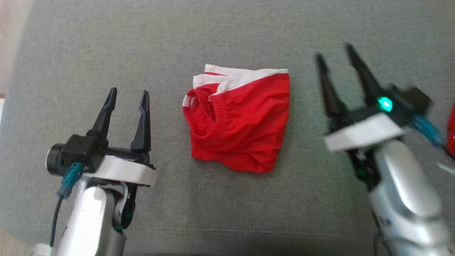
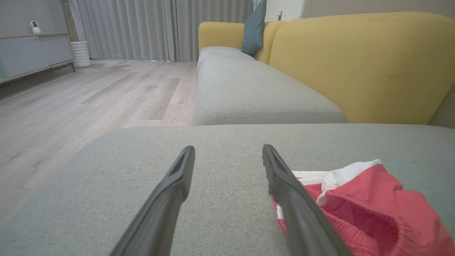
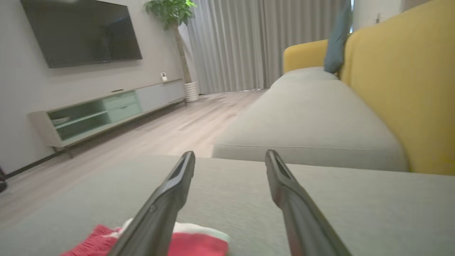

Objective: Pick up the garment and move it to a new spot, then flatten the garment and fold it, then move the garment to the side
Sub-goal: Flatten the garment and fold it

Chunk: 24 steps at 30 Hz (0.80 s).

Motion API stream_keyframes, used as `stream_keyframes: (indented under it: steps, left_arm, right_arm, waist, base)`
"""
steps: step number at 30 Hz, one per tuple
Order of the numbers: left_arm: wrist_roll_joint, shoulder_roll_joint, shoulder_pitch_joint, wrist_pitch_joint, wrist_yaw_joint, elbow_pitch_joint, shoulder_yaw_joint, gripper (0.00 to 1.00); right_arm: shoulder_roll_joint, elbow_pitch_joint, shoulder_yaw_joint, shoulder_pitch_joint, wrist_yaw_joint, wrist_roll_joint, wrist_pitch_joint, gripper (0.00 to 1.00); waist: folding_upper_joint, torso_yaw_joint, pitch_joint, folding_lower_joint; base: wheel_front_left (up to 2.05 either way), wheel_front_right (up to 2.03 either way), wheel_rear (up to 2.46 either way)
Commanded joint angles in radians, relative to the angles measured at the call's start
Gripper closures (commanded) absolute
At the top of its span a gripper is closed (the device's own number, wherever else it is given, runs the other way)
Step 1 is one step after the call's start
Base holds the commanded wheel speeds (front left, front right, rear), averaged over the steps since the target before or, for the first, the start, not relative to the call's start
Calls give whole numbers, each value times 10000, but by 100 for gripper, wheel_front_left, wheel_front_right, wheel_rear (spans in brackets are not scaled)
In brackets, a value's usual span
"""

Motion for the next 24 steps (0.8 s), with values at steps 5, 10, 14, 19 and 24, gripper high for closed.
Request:
stream_keyframes:
  steps: [5,10,14,19,24]
  left_arm:
    - [11,311,167,-53,85,-298,632,0]
    - [-91,406,398,-53,153,-228,781,0]
    - [-171,440,615,-53,211,-162,847,0]
    - [-206,486,993,-51,255,-110,841,0]
    - [-214,539,1399,-31,305,-40,793,0]
  right_arm:
    - [146,-1687,-1662,1667,-7,-888,327,0]
    - [392,-2849,-2463,2826,-7,-1282,764,0]
    - [594,-3359,-2604,3381,-7,-1409,983,0]
    - [764,-3573,-2660,3978,-7,-1389,1159,0]
    - [831,-3693,-2669,4478,-7,-1422,1288,0]
  waist:
    - [0,-337,-194,0]
    - [0,-552,-439,0]
    - [0,-667,-793,0]
    - [0,-750,-1299,0]
    - [0,-802,-1768,0]
  base:
    - [0,0,0]
    - [0,0,0]
    - [0,0,0]
    - [0,0,0]
    - [0,0,0]
